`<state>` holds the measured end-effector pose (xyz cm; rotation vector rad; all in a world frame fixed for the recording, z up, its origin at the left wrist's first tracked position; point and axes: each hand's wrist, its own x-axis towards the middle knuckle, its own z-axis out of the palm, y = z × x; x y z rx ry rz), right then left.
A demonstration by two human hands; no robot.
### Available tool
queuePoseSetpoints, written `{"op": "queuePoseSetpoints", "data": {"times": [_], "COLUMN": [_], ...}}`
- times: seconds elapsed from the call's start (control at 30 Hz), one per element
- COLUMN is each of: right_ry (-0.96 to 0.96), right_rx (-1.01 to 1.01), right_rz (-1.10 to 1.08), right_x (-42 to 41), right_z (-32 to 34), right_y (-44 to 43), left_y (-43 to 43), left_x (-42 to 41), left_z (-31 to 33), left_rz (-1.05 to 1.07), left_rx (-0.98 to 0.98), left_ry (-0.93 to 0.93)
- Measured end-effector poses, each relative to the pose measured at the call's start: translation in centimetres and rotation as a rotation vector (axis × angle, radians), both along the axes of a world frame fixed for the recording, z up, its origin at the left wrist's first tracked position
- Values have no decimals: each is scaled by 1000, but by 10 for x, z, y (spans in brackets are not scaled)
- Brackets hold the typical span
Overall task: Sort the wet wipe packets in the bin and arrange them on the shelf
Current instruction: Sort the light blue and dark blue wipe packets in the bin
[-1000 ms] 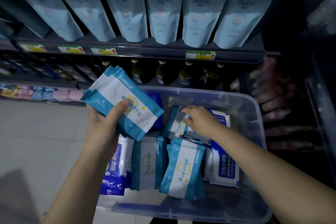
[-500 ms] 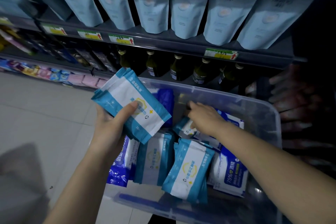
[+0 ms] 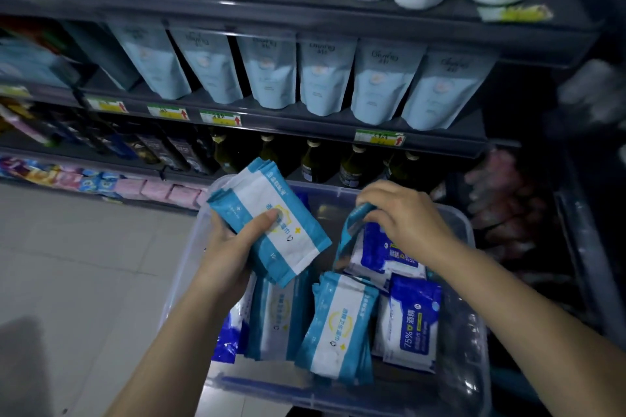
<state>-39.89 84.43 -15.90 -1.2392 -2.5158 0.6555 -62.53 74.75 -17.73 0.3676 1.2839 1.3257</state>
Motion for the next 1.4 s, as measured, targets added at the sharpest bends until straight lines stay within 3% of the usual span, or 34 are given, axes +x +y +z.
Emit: {"op": "queuePoseSetpoints", "data": {"times": [0.1,0.27,0.43,0.57,0.7,0.8,1.07,1.4], "right_ry": [71,1,204,345,434,601,644,758], "right_rx": [111,280,-64,-50,-542,-759,-839,-992], "right_rz": [94,256,86,-221,-565,-541,-355,-356], "right_x": [3,-18,-31,-25,-21,-16,-19,-7], "right_z": [41,72,62,58,54,47,47,39], "right_y": [-9,-26,-46,-48,-49,-51,-53,-51], "left_y": [2,0,-7,-11,-11,-8,-3,8], "left_x": [9,28,45,50,51,50,56,71], "left_z": [1,2,6,4,7,6,13,22], "left_rz": [-52,-199,-278,-270,-298,-330,-425,-395], "left_rx": [10,114,122,91,94,100,87,42], "left_ry": [-64,-100,-221,-281,-267,-238,-101,16]}}
